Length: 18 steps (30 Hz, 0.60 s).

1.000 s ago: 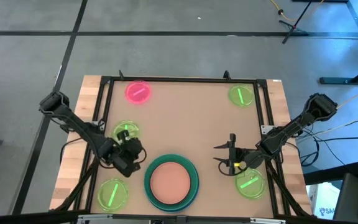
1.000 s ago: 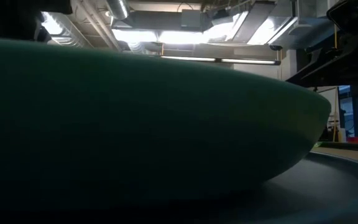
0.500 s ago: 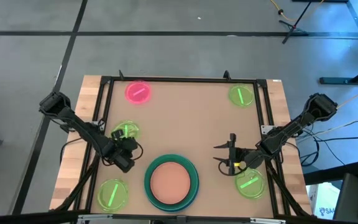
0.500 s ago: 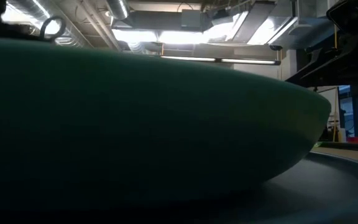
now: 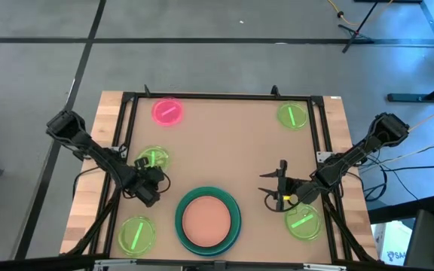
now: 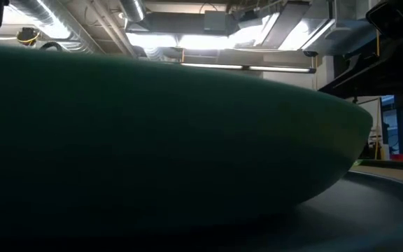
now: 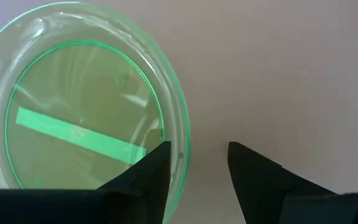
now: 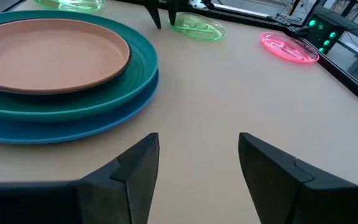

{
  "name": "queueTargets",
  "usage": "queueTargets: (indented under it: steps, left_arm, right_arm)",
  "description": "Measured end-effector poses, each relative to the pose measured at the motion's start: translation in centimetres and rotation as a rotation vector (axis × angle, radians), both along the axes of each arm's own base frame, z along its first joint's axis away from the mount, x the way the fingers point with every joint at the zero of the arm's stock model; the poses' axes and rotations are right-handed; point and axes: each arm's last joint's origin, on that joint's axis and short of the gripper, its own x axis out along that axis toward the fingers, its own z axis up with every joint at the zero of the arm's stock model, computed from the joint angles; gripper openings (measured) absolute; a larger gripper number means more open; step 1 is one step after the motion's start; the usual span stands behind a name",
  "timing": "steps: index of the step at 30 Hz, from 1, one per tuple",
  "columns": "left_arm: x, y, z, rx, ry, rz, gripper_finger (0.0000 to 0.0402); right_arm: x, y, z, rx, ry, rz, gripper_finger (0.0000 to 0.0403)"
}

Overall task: Stack plastic plates
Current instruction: Stack the light green plate on top of the orange plate

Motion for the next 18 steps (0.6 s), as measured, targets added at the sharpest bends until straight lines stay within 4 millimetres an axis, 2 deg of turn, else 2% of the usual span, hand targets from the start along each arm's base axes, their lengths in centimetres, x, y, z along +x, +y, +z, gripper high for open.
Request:
queueTargets:
  steps: [5,8,18]
  left_arm:
    - [-0.08,0.06,-0.11,0.006,0.004,-0.005,0.0152]
    - [-0.07,0.05,-0.13,0.002,0.005,-0.005,0.0136]
    - [0.08,0.08,-0.10,0.025,-0.010,-0.007,0.0011]
  right_arm:
    - [0.00,0.00,0.00,0.000,0.000,0.000,0.0214]
    - [0.00,-0.01,0.01,-0.001,-0.001,-0.001,0.0214]
    - [0.00,-0.01,0.01,-0.001,-0.001,-0.002,0.0214]
